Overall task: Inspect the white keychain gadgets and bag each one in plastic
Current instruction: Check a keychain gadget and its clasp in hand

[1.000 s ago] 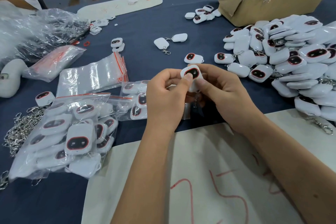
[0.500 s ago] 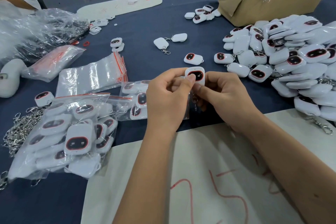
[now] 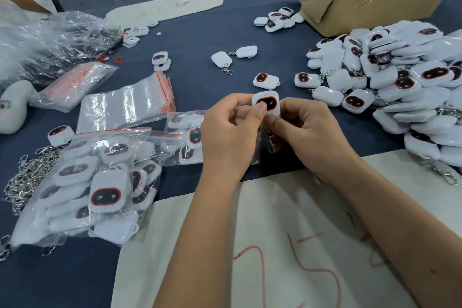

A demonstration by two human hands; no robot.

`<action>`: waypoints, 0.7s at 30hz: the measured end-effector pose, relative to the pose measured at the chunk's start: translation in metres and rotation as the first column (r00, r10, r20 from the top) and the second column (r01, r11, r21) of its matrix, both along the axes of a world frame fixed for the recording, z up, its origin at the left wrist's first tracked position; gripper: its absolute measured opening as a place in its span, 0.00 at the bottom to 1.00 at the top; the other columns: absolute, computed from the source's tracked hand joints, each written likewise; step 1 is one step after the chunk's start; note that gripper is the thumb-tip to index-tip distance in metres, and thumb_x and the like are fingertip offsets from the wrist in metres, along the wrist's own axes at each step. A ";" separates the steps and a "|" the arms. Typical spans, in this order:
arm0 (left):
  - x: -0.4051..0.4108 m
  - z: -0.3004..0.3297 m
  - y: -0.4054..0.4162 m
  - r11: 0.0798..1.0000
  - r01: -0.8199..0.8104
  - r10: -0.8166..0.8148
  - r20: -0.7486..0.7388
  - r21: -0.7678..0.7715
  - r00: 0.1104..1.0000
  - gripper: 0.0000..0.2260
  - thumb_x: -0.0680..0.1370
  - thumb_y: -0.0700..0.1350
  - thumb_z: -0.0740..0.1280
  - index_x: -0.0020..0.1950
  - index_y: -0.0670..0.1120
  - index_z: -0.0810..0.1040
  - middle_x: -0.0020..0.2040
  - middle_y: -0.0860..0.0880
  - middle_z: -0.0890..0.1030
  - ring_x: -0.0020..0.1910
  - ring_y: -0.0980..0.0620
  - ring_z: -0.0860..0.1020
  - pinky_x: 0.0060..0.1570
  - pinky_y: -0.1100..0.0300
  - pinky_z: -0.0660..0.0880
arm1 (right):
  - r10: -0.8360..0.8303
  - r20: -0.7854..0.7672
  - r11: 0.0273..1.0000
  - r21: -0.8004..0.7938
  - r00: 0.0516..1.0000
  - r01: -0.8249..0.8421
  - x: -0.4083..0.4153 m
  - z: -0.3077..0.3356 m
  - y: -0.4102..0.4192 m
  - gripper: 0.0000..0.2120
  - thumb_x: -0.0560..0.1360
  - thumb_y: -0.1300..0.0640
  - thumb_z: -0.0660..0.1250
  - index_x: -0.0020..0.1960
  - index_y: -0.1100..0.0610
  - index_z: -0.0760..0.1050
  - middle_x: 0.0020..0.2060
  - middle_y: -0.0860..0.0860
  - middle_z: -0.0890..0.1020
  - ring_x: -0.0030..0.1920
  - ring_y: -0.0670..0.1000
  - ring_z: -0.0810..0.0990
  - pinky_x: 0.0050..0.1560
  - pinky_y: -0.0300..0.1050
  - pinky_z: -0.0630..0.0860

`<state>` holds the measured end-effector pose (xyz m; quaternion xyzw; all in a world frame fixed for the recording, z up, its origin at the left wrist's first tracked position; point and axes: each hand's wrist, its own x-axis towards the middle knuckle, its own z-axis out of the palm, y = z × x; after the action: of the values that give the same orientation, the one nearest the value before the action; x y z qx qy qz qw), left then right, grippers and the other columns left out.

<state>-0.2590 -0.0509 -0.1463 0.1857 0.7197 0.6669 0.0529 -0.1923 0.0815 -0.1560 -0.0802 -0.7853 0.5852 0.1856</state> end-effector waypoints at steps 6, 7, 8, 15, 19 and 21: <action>-0.001 -0.001 0.002 1.000 -0.006 0.005 0.021 0.020 1.000 0.02 0.80 0.43 0.72 0.50 0.47 0.85 0.37 0.51 0.84 0.37 0.56 0.80 0.35 0.58 0.79 | -0.019 -0.031 0.999 -0.040 0.999 0.018 -0.001 -0.002 0.000 0.08 0.81 0.53 0.72 0.45 0.54 0.83 0.32 0.55 0.83 0.30 0.48 0.77 0.33 0.42 0.74; -0.001 -0.001 0.002 1.000 -0.007 0.007 0.024 0.022 1.000 0.02 0.80 0.43 0.71 0.50 0.47 0.84 0.37 0.51 0.84 0.36 0.56 0.80 0.35 0.59 0.79 | -0.019 -0.037 0.999 -0.048 0.999 0.018 -0.001 -0.002 0.000 0.07 0.81 0.54 0.72 0.45 0.53 0.83 0.32 0.54 0.83 0.30 0.48 0.77 0.33 0.44 0.75; -0.001 0.000 0.002 1.000 -0.007 0.006 0.025 0.022 1.000 0.02 0.80 0.42 0.71 0.50 0.47 0.84 0.37 0.51 0.84 0.36 0.57 0.80 0.34 0.59 0.79 | -0.022 -0.043 0.999 -0.043 0.999 0.020 -0.001 -0.003 0.000 0.07 0.81 0.54 0.72 0.44 0.53 0.83 0.32 0.54 0.83 0.30 0.48 0.77 0.33 0.45 0.75; -0.001 0.000 0.002 0.999 -0.039 0.039 0.006 -0.004 0.999 0.01 0.80 0.44 0.72 0.48 0.48 0.84 0.38 0.54 0.83 0.40 0.52 0.82 0.39 0.52 0.82 | 0.003 -0.052 0.998 -0.057 0.999 -0.006 -0.004 -0.007 0.003 0.06 0.81 0.53 0.72 0.46 0.52 0.83 0.35 0.58 0.83 0.31 0.50 0.77 0.35 0.48 0.75; -0.001 0.001 0.001 0.999 -0.047 0.047 0.045 -0.009 0.998 0.04 0.79 0.45 0.74 0.47 0.46 0.84 0.39 0.54 0.83 0.38 0.54 0.80 0.37 0.55 0.81 | 0.005 -0.072 0.993 -0.119 0.997 -0.014 -0.005 -0.008 0.003 0.04 0.81 0.53 0.70 0.51 0.50 0.84 0.37 0.57 0.83 0.34 0.50 0.78 0.35 0.44 0.78; -0.001 0.000 0.001 0.998 -0.037 0.039 0.052 -0.043 0.998 0.06 0.79 0.45 0.74 0.46 0.44 0.83 0.38 0.50 0.83 0.36 0.54 0.80 0.39 0.52 0.82 | -0.034 -0.089 0.979 -0.201 0.995 0.015 -0.006 -0.008 0.005 0.06 0.81 0.55 0.69 0.55 0.51 0.84 0.41 0.56 0.85 0.38 0.50 0.80 0.40 0.43 0.80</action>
<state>-0.2598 -0.0498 -0.1463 0.1532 0.7354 0.6571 0.0632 -0.1980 0.0865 -0.1644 -0.0812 -0.7120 0.6620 0.2196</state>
